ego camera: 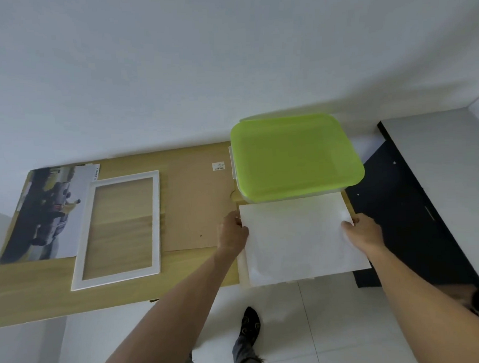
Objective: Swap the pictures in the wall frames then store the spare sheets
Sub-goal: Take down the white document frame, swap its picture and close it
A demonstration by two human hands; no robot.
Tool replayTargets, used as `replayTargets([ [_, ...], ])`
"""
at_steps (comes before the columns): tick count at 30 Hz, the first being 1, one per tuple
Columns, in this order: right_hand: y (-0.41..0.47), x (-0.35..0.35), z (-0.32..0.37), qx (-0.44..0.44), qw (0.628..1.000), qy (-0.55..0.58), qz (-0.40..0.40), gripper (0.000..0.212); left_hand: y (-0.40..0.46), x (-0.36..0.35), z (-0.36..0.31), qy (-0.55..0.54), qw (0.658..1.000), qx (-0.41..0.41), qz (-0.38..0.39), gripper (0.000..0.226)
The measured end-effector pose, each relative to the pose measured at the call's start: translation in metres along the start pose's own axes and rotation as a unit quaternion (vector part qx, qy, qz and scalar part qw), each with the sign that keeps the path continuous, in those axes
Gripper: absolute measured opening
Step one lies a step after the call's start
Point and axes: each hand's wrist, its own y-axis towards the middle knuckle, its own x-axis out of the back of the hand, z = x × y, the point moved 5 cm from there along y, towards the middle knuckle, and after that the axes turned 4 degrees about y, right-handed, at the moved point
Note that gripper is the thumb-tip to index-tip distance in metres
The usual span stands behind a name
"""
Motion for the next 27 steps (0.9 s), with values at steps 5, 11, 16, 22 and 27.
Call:
replayTargets([
  [5, -0.008, -0.014, 0.001, 0.098, 0.979, -0.141, -0.108, 0.051, -0.021, -0.005, -0.004, 0.123, 0.984, -0.118, -0.055, 0.055],
  [11, -0.018, -0.058, 0.003, 0.289, 0.922, -0.244, -0.089, 0.058, -0.041, -0.042, 0.002, 0.394, 0.870, -0.290, 0.066, 0.068],
  [16, -0.009, -0.069, 0.001, 0.255, 0.928, -0.269, -0.039, 0.059, -0.032, -0.052, 0.009, 0.460, 0.834, -0.274, 0.132, 0.074],
  [22, -0.011, -0.068, 0.004, 0.251, 0.927, -0.275, -0.036, 0.058, -0.030, -0.055, 0.008, 0.449, 0.842, -0.269, 0.135, 0.074],
  [27, -0.018, -0.066, 0.012, 0.271, 0.918, -0.285, -0.046, 0.061, -0.032, -0.047, 0.006, 0.432, 0.844, -0.294, 0.120, 0.074],
])
